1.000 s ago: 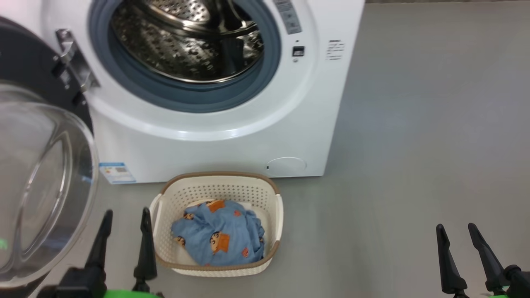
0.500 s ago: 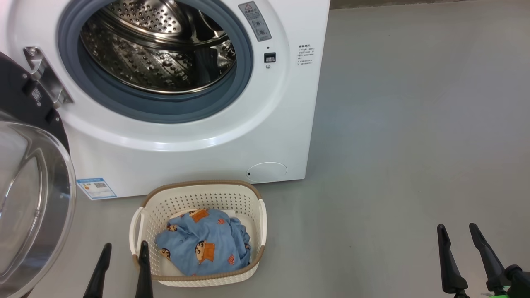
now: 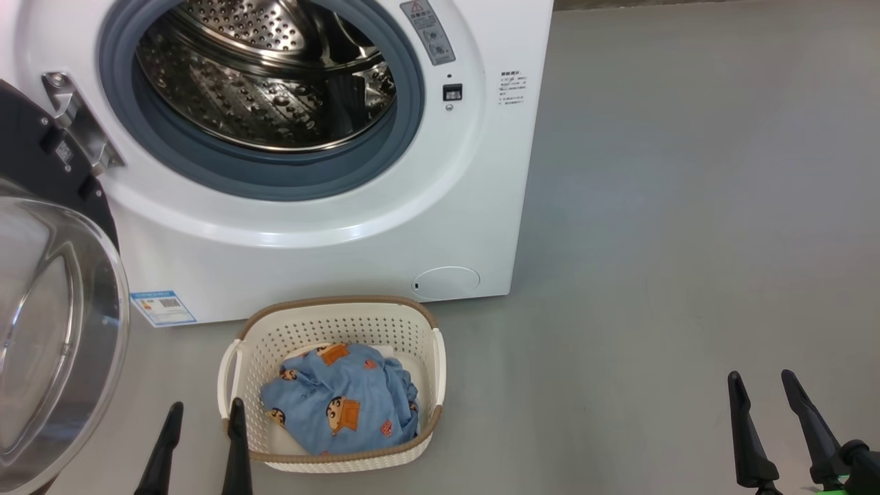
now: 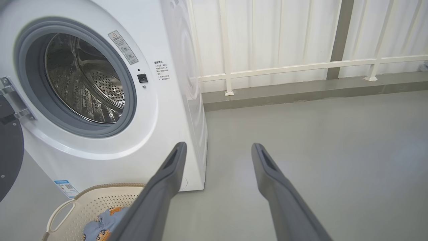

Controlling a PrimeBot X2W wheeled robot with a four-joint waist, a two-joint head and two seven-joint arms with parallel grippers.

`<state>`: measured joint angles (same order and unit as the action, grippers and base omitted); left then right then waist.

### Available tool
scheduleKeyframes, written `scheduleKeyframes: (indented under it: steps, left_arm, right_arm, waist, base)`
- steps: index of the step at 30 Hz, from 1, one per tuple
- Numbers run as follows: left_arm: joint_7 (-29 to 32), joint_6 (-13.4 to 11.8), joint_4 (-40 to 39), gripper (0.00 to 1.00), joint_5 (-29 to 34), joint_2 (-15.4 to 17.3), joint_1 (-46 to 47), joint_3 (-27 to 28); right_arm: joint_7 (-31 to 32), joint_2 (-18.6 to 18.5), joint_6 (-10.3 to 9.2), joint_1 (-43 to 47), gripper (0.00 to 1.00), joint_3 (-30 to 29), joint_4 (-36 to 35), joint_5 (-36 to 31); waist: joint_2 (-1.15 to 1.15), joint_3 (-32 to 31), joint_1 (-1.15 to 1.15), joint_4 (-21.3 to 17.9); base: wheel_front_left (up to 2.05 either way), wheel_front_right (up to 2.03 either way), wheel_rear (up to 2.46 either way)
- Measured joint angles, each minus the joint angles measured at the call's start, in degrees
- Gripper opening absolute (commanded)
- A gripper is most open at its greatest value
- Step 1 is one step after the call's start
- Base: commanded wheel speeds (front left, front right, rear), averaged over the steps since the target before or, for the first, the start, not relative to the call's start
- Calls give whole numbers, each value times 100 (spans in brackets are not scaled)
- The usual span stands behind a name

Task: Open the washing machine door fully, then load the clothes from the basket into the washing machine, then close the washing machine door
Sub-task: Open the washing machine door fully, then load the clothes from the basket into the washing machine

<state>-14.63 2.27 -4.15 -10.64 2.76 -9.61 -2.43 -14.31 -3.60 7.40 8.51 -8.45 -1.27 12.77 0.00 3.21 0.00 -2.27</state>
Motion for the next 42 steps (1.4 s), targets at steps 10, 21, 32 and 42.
scheduleKeyframes:
  steps: [10, 21, 32, 42]
  left_arm:
    - [0, 8, -8, 100, -21, -1, 0, -16]
    - [0, 60, 36, 100, -16, -1, 0, 70]
    - [0, 103, 77, 100, -16, -2, -4, 68]
    - [0, 130, 78, 100, -16, -2, -107, 23]
  right_arm:
    - [0, 31, 0, 2, 100, -32, -3, -8]
    - [0, 41, 0, 2, 100, -21, 1, -9]
    - [0, 42, 0, 3, 100, -25, 3, -9]
    - [0, 20, 0, 4, 100, -20, 11, -10]
  waist:
    - [0, 6, 0, 111]
    - [0, 9, 0, 159]
    - [0, -17, 0, 195]
    - [0, 7, 0, 269]
  base:
    - [0, 0, 0]
    - [0, 0, 0]
    - [0, 0, 0]
    - [0, 0, 0]
